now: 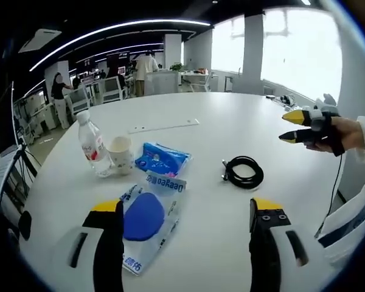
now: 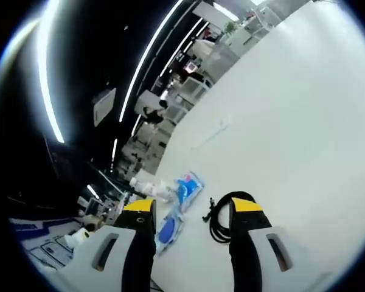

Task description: Arrange the tabletop items into an orderly group along one side of the table until the central work area is clear of visible clutter.

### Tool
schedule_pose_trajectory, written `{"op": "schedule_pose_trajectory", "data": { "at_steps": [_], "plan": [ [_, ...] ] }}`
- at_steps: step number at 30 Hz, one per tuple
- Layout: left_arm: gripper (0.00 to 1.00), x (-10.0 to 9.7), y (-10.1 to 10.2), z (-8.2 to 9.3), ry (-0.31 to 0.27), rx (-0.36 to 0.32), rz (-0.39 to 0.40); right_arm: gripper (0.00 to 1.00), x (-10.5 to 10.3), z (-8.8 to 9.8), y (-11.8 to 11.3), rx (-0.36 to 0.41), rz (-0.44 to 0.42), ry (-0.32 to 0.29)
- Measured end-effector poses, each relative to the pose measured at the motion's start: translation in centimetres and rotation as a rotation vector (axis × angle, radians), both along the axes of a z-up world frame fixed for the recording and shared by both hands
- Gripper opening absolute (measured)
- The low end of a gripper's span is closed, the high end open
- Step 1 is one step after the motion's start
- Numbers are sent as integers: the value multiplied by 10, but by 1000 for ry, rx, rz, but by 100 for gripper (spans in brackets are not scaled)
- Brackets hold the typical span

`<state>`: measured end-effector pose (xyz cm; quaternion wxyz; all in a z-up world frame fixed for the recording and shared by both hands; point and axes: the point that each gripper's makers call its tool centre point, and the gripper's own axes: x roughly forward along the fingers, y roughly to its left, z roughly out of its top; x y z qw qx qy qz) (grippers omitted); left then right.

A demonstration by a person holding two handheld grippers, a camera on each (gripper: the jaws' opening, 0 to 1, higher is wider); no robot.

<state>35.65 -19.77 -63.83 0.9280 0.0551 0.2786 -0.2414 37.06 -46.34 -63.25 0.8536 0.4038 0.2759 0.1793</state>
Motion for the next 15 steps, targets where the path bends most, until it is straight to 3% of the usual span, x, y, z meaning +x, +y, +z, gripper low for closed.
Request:
{"op": "schedule_pose_trajectory", "data": {
  "at_steps": [7,15],
  "plan": [
    [86,3,9,3,6,-45,37,48,-8,9,0,-10,-14,-16],
    [87,-2,3,30,-49,-21,126,48,-1,24,-14,0,50,-36]
  ]
}}
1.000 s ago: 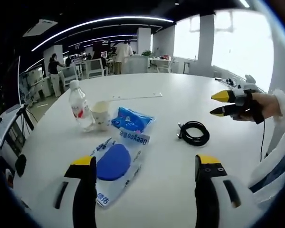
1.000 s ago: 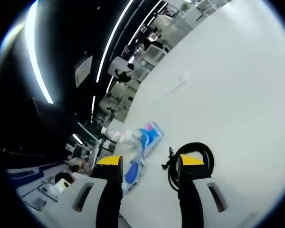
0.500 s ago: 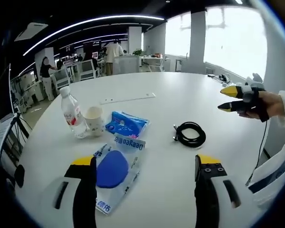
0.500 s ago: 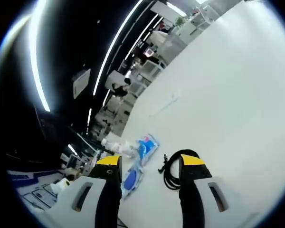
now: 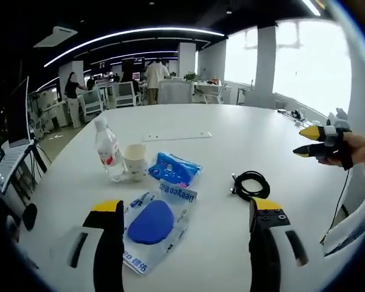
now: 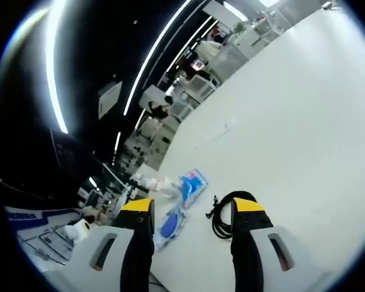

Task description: Arrange the tabletop items into an orderly group along one side of the table until the central work area is clear of visible clutter.

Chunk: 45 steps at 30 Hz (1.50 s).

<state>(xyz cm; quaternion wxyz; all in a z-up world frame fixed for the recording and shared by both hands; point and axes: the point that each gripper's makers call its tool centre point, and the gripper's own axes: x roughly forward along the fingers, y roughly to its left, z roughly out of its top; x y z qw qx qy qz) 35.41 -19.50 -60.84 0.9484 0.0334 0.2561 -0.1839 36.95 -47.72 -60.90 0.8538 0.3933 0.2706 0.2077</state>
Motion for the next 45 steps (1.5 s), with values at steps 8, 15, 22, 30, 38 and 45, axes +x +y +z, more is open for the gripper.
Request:
{"op": "schedule_pose_trajectory", "data": {
  "at_steps": [8,15,22,30,38,45],
  "plan": [
    [88,0,-15,-1,-9,12,12,49,7,0,-8,14,33,-11],
    [88,23,-13,0,-16,28,-31,48,35,-4,10,35,37,2],
    [87,39,-2,-9,15,12,-20,48,53,-5,33,64,43,9],
    [87,43,13,-17,26,5,-10,48,62,-8,60,65,79,29],
    [86,61,25,-28,33,-19,11,46,127,61,37,-110,115,-147],
    [85,79,13,-40,58,-46,-12,45,144,55,30,-115,100,-122]
  ]
}}
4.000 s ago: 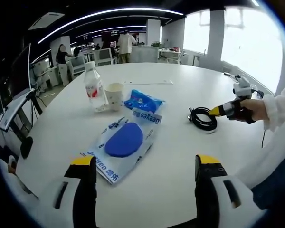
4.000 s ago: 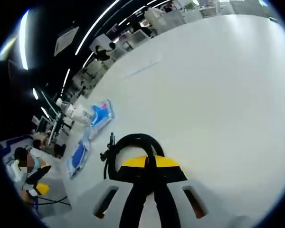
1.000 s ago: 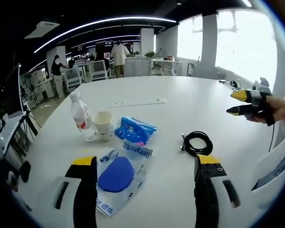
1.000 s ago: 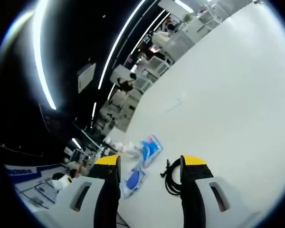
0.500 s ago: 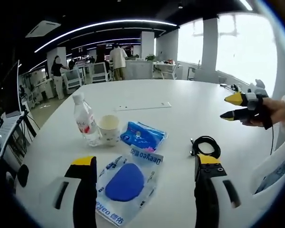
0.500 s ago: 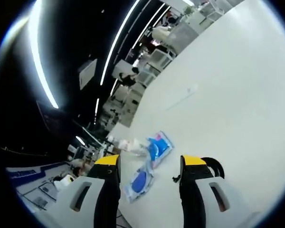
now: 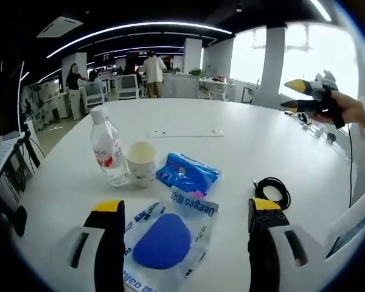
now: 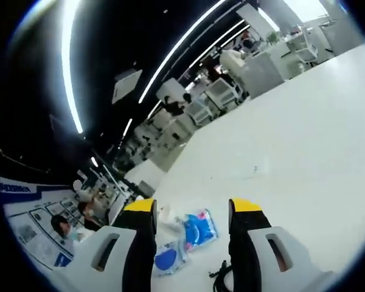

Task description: Arrange the tabletop items into an orderly group along one side of the table until the central work area is clear of visible clutter.

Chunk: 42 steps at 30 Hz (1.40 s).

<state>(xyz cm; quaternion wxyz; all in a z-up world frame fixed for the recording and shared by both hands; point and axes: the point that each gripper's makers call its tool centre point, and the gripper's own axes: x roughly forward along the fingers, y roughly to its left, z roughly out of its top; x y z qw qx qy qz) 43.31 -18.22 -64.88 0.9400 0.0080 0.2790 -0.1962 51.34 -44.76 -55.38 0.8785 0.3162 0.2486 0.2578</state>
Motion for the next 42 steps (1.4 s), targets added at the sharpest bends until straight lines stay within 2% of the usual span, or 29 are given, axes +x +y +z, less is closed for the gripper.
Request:
{"op": "schedule_pose_trajectory", "data": {
  "at_steps": [4,7,9,12,16,21,25,27,31,33,34,37,40,42],
  "plan": [
    [85,10,-4,0,-13,-8,-9,43,-8,-35,20,-17,28,80],
    [85,15,-2,-6,-1,-4,-4,41,-9,-57,34,-41,25,98],
    [85,16,0,-7,2,-10,3,42,-12,-73,45,-9,19,167],
    [84,16,2,-8,4,-12,8,42,-10,-87,57,24,3,203],
    [84,13,9,-9,13,-14,26,42,-13,-108,77,-7,41,249],
    [83,7,18,-12,25,-19,49,44,-16,-134,112,31,71,334],
    [83,2,22,-13,35,-18,53,43,-26,-162,143,-8,131,388],
    [83,0,23,-12,35,-21,53,43,-25,-168,154,-4,121,396],
    [82,-1,23,-14,44,-27,54,41,-21,-185,165,23,66,484],
    [82,-1,22,-15,45,-32,54,37,-19,-195,167,17,37,515],
    [82,-1,22,-16,46,-34,54,33,-12,-194,169,45,12,503],
    [82,-3,21,-19,51,-43,59,24,-11,-203,171,60,-1,528],
    [82,-5,20,-22,55,-48,59,15,-11,-210,167,45,-23,546],
    [82,-7,20,-23,58,-44,58,7,-13,-208,170,91,-21,562]
  ]
}}
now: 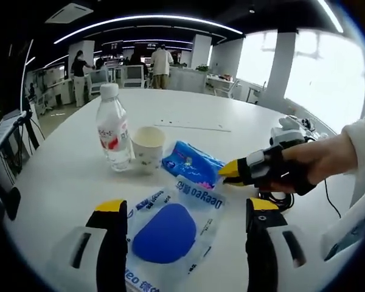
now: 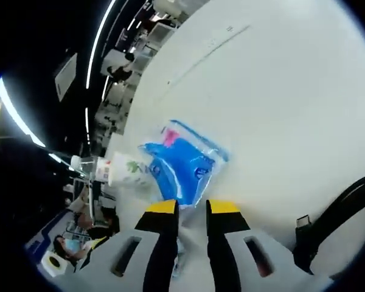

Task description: Arrange the tabletop items into an orderly group along one side of the table until the central work area is clear of visible clutter.

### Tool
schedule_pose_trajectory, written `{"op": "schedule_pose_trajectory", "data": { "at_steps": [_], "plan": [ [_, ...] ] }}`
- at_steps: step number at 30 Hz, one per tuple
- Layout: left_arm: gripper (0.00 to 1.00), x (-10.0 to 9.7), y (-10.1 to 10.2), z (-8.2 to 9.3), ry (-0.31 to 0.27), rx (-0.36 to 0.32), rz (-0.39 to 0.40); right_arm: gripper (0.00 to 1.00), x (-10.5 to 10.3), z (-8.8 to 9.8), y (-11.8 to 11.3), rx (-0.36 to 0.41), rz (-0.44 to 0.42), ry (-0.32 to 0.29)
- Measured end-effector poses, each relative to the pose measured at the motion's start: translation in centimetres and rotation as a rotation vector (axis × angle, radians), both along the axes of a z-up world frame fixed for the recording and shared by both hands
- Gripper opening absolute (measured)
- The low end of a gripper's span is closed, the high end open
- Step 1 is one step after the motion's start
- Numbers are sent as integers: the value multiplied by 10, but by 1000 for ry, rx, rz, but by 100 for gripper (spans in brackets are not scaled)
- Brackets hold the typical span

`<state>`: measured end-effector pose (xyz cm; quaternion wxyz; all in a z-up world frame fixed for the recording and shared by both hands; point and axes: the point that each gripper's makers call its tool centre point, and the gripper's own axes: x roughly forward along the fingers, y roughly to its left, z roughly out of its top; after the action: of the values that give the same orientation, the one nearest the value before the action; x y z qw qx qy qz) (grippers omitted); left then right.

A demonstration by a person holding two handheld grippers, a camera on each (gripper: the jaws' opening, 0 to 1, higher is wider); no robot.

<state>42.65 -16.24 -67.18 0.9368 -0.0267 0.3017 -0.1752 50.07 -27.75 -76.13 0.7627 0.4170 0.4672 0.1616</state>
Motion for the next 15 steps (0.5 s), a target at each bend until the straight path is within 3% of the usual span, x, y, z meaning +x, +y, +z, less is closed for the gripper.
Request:
{"op": "schedule_pose_trajectory", "data": {
  "at_steps": [2,9,15],
  "plan": [
    [82,0,0,0,2,1,1,0,0,4,0,21,-3,-9],
    [82,4,-4,8,-18,7,-8,0,-6,19,-14,37,0,-36],
    [81,12,-18,18,-46,18,-46,0,-10,32,-35,1,34,-65]
  ]
}}
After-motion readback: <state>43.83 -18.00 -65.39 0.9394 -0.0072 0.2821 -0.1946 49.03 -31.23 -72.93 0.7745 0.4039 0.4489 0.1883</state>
